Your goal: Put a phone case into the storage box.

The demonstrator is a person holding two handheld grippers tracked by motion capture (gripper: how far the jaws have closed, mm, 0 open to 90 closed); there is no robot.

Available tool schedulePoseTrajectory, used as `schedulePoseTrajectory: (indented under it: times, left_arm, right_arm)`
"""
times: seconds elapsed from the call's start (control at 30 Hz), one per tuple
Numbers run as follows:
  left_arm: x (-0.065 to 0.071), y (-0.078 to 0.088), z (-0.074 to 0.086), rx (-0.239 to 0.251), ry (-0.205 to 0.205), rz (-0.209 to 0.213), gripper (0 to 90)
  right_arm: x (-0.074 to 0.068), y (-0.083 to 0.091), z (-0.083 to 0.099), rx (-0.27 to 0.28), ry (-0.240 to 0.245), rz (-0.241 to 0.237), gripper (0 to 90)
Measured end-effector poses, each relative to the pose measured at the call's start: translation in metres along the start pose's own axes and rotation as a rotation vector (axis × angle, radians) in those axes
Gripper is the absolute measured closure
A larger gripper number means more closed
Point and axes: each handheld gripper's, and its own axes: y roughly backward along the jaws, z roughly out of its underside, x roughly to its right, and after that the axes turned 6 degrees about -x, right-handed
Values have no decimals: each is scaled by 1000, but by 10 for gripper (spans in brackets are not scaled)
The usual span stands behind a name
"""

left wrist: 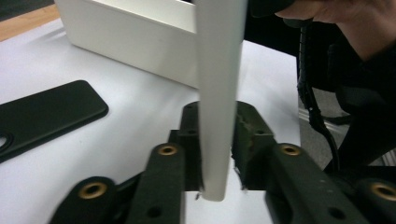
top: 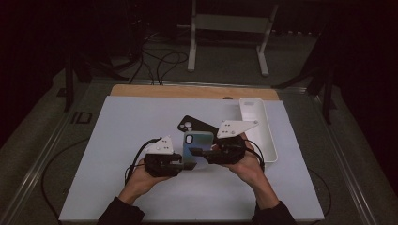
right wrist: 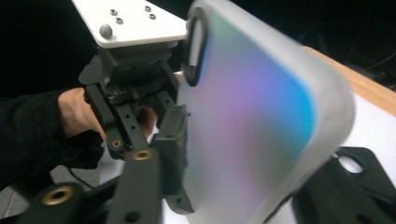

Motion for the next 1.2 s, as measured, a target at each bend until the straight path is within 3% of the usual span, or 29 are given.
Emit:
schedulePoseTrajectory:
  times: [0.2,0.37,0.63,0.83,1.2]
  left_arm:
    - [1,-1,-1,4,-1,-36,809]
    - [0,5,-1,16,16,-95,812]
    - [-4,5,0,8,47,-142,811]
    - [-6,5,1,9,74,-174,811]
    - [-7,4,2,-1,98,-215,811]
  right_arm:
    - [1,-5,0,7,-19,17,423]
    - [1,-8,2,-15,-55,87,271]
    - [1,-7,8,-11,-112,155,99]
    - [0,-4,9,4,-155,190,73]
    - [-2,-4,5,63,-215,187,74]
